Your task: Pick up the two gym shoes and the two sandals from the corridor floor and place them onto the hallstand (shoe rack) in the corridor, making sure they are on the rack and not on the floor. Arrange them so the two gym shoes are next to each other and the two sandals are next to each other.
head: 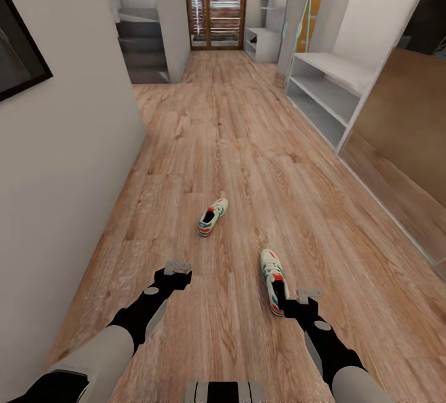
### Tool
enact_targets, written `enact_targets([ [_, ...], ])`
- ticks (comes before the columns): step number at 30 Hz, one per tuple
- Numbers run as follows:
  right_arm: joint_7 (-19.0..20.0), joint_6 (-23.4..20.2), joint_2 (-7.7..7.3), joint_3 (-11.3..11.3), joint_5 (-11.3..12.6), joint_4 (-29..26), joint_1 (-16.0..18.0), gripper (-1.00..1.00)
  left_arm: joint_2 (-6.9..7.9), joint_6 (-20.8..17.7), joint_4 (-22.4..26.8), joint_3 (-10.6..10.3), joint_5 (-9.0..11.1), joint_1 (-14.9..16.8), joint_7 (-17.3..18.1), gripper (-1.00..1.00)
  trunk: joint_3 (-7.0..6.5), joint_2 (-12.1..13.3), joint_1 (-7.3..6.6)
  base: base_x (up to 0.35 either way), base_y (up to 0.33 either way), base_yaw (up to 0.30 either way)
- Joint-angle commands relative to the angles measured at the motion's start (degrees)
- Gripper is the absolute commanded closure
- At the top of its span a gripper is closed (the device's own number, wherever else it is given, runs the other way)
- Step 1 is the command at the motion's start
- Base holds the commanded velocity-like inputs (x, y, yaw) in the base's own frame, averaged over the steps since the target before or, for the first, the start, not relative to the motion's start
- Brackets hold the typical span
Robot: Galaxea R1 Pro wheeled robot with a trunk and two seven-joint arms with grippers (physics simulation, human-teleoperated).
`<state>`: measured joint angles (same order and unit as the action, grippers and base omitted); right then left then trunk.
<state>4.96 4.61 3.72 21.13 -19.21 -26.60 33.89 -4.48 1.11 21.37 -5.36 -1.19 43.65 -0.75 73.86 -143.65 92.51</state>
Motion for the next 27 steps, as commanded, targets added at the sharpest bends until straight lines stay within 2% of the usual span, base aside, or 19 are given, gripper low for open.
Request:
enact_targets([
  [1,0.4,0.2,0.06,0.5,-0.4,0.0,0.0,-1.00,0.01,0.1,0.0,-0.2,-0.1,0.0,-0.1,-1.00,0.27,0.0,0.01,0.000,0.000,0.001],
  [9,0.4,0.2,-0.12,0.5,-0.4,0.0,0.0,-1.00,-0.02,0.1,0.1,-0.4,-0.1,0.1,-0.1,-1.00,2.04,-0.1,0.22,0.000,0.000,0.000],
  [18,0.5,0.4,-1.66,0.4,-0.4,0.0,0.0,-1.00,-0.33,-0.1,2.5,-0.6,-0.1,1.3,-0.2,-1.00,4.03,-0.3,0.45,0.000,0.000,0.000],
  [27,0.4,1.2,-2.14,0.4,-0.4,0.1,0.0,-1.00,-0.43,-5.1,7.7,-0.5,-0.1,1.9,-0.2,-1.00,6.03,-0.4,0.68,0.000,0.000,0.000],
])
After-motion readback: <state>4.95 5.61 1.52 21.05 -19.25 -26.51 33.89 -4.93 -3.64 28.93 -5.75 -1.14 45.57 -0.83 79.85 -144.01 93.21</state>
